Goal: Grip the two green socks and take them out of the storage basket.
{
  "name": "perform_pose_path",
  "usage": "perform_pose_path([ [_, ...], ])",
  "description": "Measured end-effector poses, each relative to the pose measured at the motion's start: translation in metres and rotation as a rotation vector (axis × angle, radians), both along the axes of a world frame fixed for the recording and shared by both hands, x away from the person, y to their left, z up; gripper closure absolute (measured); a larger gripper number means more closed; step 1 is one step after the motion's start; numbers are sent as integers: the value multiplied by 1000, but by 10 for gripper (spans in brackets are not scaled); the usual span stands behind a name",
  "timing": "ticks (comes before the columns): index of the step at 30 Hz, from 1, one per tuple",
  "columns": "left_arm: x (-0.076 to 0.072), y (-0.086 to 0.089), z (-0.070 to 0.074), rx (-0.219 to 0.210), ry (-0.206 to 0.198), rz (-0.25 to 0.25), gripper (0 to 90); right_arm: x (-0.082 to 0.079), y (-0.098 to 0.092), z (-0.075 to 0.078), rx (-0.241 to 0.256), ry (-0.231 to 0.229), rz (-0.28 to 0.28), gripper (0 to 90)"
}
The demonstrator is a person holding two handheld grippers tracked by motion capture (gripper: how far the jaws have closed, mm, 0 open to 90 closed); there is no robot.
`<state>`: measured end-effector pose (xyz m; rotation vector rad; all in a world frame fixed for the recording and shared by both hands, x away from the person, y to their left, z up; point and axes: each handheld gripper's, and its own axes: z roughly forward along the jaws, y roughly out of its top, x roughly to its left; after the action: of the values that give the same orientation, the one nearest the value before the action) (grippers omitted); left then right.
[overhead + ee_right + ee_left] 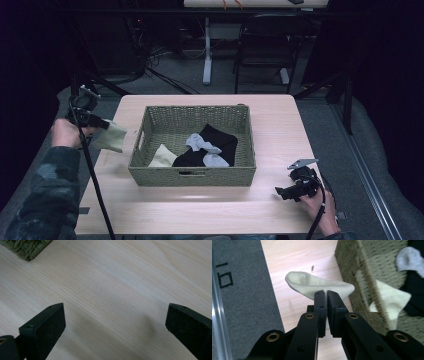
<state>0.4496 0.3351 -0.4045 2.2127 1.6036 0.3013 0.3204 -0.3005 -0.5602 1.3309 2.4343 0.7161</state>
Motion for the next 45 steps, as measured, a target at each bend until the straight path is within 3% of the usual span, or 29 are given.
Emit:
perform_pose_path([
  [1, 0, 0, 0, 0, 0, 0, 862, 0, 0, 0, 0, 0, 0, 20],
  [4, 2, 1, -23, -19, 20, 8, 862, 0, 0, 0, -7, -1, -1, 20],
  [7, 4, 0, -37, -33, 38, 10, 859, 0, 0, 0, -6, 1, 1, 20],
  [11, 5, 1, -50, -45, 43, 20, 855, 0, 0, 0, -8, 3, 2, 20],
  [20, 5, 3, -84, -58, 94, 43, 856, 0, 0, 0, -4, 0, 1, 20],
  [25, 4, 7, -99, -68, 113, 62, 850, 0, 0, 0, -6, 1, 1, 20],
  [33, 1, 13, -108, -89, 123, 75, 826, 0, 1, -1, 4, 2, 2, 20],
  [36, 0, 14, -106, -106, 118, 65, 785, 0, 0, 0, -5, 0, 1, 20],
  [37, -2, 14, -104, -117, 115, 66, 670, 0, 0, 0, -7, 2, -1, 20],
  [40, -6, 14, -96, -117, 97, 73, 540, 0, 0, -1, -5, 2, 2, 20],
  [42, -9, 14, -88, -111, 75, 84, 406, 0, 1, -1, 5, 1, 2, 20],
  [45, -14, 15, -73, -126, 41, 71, 301, 0, 1, -1, 3, 1, 1, 20],
])
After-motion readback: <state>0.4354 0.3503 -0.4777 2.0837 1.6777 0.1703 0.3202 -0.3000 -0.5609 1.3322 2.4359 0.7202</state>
